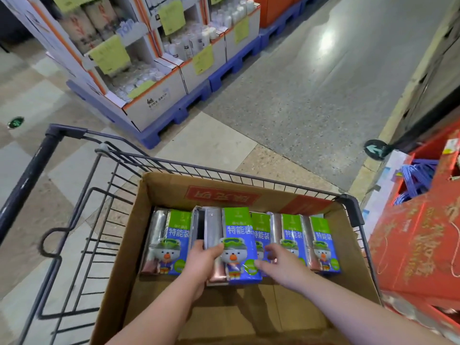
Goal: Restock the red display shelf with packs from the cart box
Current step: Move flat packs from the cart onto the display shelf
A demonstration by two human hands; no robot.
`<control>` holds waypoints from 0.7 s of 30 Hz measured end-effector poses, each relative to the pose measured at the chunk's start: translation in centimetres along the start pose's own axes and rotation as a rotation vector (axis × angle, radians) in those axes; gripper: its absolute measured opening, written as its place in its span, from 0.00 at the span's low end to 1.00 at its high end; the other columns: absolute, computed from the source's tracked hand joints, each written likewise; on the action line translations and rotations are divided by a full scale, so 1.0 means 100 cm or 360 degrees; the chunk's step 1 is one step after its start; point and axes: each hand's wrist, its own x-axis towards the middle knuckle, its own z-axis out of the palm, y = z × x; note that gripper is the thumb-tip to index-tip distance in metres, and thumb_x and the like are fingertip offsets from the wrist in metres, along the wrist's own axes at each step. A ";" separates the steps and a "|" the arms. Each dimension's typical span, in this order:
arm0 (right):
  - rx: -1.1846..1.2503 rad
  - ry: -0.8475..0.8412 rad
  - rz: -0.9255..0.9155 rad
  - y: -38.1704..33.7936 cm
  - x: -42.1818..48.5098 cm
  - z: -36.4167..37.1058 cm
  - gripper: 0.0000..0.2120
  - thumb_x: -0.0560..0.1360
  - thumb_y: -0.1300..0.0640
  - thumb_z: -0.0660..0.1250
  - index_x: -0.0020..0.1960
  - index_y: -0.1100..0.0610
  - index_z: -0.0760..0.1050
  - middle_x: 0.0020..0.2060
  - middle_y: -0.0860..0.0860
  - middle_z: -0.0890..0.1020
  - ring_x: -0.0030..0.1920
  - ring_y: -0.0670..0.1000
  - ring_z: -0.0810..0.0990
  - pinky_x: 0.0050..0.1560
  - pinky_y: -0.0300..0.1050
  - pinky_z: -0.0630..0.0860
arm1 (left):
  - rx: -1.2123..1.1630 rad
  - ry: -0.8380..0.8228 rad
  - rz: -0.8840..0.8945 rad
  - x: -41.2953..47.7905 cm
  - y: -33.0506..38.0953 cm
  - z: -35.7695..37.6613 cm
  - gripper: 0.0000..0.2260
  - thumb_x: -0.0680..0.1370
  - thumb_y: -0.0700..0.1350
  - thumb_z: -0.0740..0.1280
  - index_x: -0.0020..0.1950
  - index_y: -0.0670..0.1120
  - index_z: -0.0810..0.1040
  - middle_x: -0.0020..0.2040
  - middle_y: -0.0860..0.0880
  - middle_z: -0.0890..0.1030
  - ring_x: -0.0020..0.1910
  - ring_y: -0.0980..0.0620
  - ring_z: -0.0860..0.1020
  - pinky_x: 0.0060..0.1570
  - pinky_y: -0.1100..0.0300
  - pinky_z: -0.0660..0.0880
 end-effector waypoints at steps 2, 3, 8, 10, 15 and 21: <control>0.0622 -0.0068 0.0170 0.000 0.002 0.004 0.34 0.71 0.43 0.70 0.71 0.56 0.64 0.63 0.54 0.77 0.58 0.53 0.79 0.58 0.45 0.75 | -0.0138 -0.0199 -0.0058 -0.006 0.000 0.006 0.09 0.77 0.37 0.67 0.56 0.39 0.74 0.51 0.39 0.83 0.46 0.42 0.83 0.44 0.50 0.80; 0.0905 -0.0096 0.0232 0.001 0.004 0.005 0.32 0.71 0.45 0.72 0.69 0.57 0.67 0.60 0.56 0.79 0.55 0.54 0.81 0.57 0.50 0.78 | -0.0118 -0.0283 -0.0060 -0.010 0.001 0.009 0.08 0.77 0.37 0.67 0.56 0.40 0.74 0.49 0.40 0.83 0.44 0.44 0.83 0.42 0.52 0.80; 0.1217 -0.0044 0.0342 0.011 0.001 0.002 0.14 0.77 0.62 0.67 0.61 0.60 0.70 0.50 0.57 0.83 0.43 0.55 0.83 0.42 0.50 0.80 | 0.0521 -0.0266 0.0145 0.000 0.006 0.020 0.12 0.79 0.47 0.66 0.58 0.41 0.77 0.52 0.45 0.81 0.47 0.49 0.79 0.44 0.59 0.75; 0.1200 0.0066 0.0367 0.022 0.001 -0.001 0.14 0.76 0.62 0.67 0.60 0.59 0.70 0.51 0.57 0.83 0.44 0.56 0.83 0.41 0.50 0.80 | 0.0890 0.0043 0.0308 0.017 0.008 0.012 0.15 0.78 0.50 0.66 0.60 0.42 0.77 0.56 0.44 0.79 0.53 0.45 0.78 0.52 0.55 0.75; 0.1198 0.0257 0.0462 0.048 -0.006 -0.004 0.11 0.76 0.63 0.67 0.57 0.57 0.71 0.51 0.57 0.83 0.44 0.57 0.84 0.41 0.51 0.80 | 0.0990 0.0356 0.0121 0.047 0.010 -0.017 0.23 0.75 0.48 0.69 0.67 0.41 0.70 0.61 0.40 0.76 0.58 0.39 0.76 0.57 0.50 0.74; 0.1317 0.0338 0.0465 0.065 -0.013 0.004 0.19 0.76 0.63 0.67 0.65 0.54 0.68 0.51 0.54 0.83 0.42 0.54 0.84 0.29 0.43 0.78 | 0.0899 0.0376 0.0033 0.057 0.007 -0.015 0.22 0.71 0.48 0.74 0.58 0.39 0.73 0.56 0.37 0.79 0.53 0.38 0.78 0.54 0.48 0.77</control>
